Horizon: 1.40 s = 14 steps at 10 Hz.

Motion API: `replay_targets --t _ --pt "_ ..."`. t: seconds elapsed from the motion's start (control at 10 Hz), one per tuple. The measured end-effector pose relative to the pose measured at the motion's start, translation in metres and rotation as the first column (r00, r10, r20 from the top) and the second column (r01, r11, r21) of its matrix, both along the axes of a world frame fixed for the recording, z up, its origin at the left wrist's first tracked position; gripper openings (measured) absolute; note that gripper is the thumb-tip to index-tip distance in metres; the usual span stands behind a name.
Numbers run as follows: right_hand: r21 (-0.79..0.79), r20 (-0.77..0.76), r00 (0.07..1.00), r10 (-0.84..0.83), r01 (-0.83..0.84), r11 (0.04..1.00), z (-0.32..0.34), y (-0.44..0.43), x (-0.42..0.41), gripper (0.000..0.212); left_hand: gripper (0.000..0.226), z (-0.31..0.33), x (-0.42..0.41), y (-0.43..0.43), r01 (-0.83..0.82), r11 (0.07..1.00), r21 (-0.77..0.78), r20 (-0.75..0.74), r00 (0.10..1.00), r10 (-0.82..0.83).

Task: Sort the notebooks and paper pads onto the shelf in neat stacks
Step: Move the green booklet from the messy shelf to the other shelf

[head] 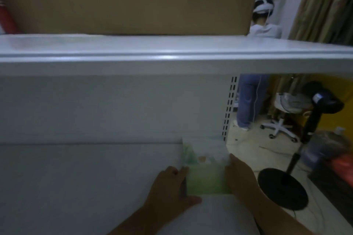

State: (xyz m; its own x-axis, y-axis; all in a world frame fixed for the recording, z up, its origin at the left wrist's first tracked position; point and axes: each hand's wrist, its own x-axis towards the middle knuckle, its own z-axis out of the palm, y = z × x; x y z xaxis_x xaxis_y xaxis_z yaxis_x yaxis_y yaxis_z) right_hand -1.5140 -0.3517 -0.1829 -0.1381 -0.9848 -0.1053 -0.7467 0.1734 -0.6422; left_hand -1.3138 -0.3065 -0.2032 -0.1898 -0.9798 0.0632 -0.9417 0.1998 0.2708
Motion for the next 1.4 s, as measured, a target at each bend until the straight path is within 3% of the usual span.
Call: replay_targets --t 0.1,0.3,0.4,0.5,0.6,0.7,0.8,1.0,1.1,1.3,1.4 --pt "-0.022 -0.086 0.996 0.001 -0.003 1.0 -0.003 0.0 0.007 0.041 0.096 0.002 -0.002 0.002 0.011 1.0 0.001 0.04 0.999 -0.011" --pt "-0.017 -0.299 0.954 -0.003 -0.002 1.0 0.01 0.008 0.017 0.036 0.083 0.019 0.003 0.011 0.071 0.994 0.087 -0.053 0.996 -0.066" --pt "0.123 -0.577 0.815 0.052 0.024 0.992 0.017 0.007 0.025 0.054 0.074 0.042 0.024 0.024 0.1 0.975 0.196 -0.024 0.995 -0.097" --pt "0.076 -0.768 0.637 0.059 0.0 0.997 0.036 0.017 0.053 0.055 0.069 0.075 0.077 0.048 0.051 0.981 0.186 0.014 0.998 -0.054" --pt "0.083 -0.715 0.638 0.285 -0.328 0.941 0.051 0.046 0.134 0.058 0.066 0.115 0.158 0.082 -0.107 0.993 0.054 0.075 0.992 0.103" --pt "0.097 -0.597 0.582 0.552 -0.631 0.77 0.073 0.093 0.239 0.061 0.067 0.148 0.244 0.122 -0.292 0.956 -0.018 0.21 0.934 0.289" --pt "0.007 -0.578 0.453 0.679 -0.829 0.559 0.095 0.154 0.342 0.06 0.068 0.175 0.33 0.194 -0.45 0.891 -0.067 0.312 0.839 0.447" --pt "-0.014 -0.636 0.256 0.728 -0.947 0.321 0.105 0.249 0.485 0.06 0.066 0.191 0.447 0.344 -0.647 0.75 -0.136 0.277 0.702 0.656" --pt "0.0 -0.651 0.177 0.738 -0.973 0.232 0.098 0.276 0.537 0.062 0.067 0.19 0.489 0.405 -0.705 0.703 -0.092 0.296 0.655 0.695" --pt "0.017 -0.63 0.113 0.768 -0.987 0.159 0.085 0.313 0.626 0.066 0.071 0.178 0.569 0.47 -0.82 0.568 -0.066 0.301 0.527 0.795" --pt "0.019 -0.646 0.074 0.76 -0.993 0.113 0.09 0.317 0.671 0.065 0.07 0.178 0.608 0.477 -0.834 0.548 -0.061 0.343 0.498 0.797"
